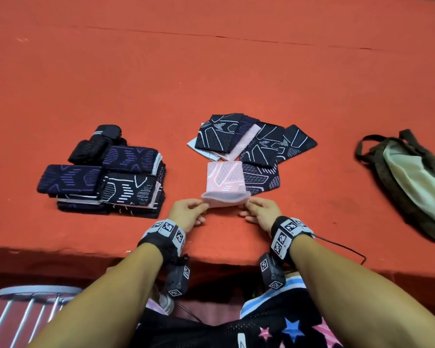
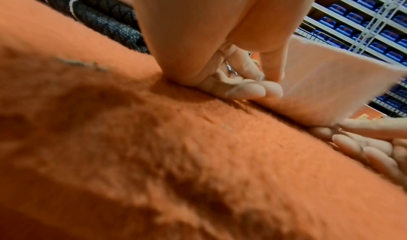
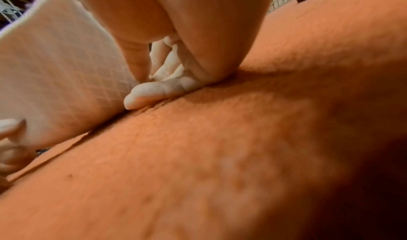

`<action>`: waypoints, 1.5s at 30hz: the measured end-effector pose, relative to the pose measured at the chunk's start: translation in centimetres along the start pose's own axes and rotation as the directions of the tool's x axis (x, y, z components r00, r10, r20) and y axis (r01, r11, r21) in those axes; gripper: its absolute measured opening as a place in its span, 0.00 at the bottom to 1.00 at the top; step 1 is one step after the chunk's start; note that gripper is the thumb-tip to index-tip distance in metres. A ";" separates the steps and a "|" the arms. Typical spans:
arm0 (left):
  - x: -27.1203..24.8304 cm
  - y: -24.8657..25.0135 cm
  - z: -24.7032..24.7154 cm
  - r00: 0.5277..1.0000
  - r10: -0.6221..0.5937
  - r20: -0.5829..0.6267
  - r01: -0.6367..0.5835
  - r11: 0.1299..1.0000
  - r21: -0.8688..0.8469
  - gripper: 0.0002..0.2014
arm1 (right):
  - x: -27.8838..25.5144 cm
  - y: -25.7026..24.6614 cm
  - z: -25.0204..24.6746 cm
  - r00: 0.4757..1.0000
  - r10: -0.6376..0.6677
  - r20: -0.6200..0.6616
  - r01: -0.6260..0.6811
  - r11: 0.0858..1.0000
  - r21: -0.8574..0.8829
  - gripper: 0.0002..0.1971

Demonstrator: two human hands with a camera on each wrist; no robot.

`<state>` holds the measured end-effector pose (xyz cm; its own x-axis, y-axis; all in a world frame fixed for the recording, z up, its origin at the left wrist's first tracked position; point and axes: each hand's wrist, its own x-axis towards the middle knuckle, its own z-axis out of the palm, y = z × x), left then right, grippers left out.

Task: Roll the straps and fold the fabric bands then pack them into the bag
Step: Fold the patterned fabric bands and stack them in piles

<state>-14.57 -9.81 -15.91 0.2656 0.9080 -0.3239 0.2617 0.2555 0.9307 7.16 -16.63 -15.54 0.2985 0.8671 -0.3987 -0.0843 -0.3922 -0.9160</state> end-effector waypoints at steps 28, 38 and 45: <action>-0.1 -0.6 1.3 0.971 0.053 -0.231 -0.006 0.980 0.199 0.06 | 0.1 1.5 0.2 0.978 -0.169 -0.123 0.143 0.970 -0.198 0.08; -0.1 -0.9 1.3 0.978 0.072 -0.196 -0.041 0.987 0.153 0.11 | 0.7 1.9 0.0 0.978 -0.194 -0.073 0.166 0.944 -0.285 0.13; -0.7 -1.1 1.3 0.969 0.137 -0.204 -0.112 0.985 0.131 0.09 | 0.8 2.3 0.1 0.987 -0.158 -0.034 0.136 0.926 -0.351 0.23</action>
<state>-13.78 -11.12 -16.90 0.1046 0.9829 -0.1515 0.3493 0.1063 0.9309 7.14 -16.84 -17.93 0.3404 0.9073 -0.2469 0.2965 -0.3528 -0.8875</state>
